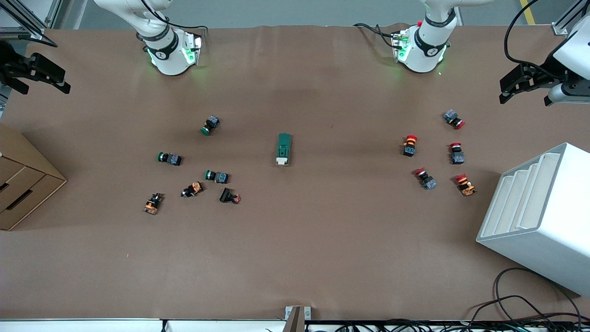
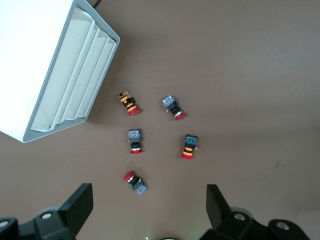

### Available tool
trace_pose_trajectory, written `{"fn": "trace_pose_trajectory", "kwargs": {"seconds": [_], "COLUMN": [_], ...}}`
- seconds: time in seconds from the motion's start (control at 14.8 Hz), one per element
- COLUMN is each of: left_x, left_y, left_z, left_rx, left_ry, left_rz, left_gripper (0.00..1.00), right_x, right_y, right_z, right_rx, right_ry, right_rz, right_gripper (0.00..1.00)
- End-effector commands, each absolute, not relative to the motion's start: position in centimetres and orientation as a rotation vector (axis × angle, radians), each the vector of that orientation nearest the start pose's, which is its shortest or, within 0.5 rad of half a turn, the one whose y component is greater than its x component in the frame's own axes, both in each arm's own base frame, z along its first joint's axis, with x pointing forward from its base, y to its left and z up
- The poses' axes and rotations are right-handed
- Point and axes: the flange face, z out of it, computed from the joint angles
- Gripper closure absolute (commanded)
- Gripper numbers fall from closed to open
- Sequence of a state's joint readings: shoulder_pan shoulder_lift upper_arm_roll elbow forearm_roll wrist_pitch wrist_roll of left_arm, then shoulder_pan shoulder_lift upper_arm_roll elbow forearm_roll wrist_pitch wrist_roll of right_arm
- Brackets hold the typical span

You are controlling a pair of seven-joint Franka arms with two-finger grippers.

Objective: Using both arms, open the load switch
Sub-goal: 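Move the left gripper over the green switch while the right gripper approaches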

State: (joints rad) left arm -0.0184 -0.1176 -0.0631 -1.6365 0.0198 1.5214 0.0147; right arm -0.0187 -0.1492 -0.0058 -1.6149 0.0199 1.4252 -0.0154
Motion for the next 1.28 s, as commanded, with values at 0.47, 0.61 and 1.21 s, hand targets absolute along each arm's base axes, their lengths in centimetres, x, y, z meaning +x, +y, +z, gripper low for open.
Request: {"fn": "trace_pose_trajectory", "kwargs": {"seconds": [0.47,0.61,1.21], "left_x": [54.8,56.2,56.4], "left_y": [-9.3,-13.5,-36.1], "left_z": [62.4,59.4,43.6], "left_rx": [-3.123,-3.141,-3.210], "left_ry": [0.275,0.199,-0.269], "left_rz": [0.031,-0.010,-0.193], "left_gripper": [0.00,0.00,0.00], "right_x": [48.8,48.8,55.8], "right_y": [-1.1,-1.4,-3.3], "right_z": [66.9,67.5,59.5], "right_rx": [-3.119,-3.121,-3.127], "right_ry": [-0.061,-0.052,-0.007], "right_rz": [0.080,0.059,0.262], "right_gripper": [0.00,0.00,0.00]}}
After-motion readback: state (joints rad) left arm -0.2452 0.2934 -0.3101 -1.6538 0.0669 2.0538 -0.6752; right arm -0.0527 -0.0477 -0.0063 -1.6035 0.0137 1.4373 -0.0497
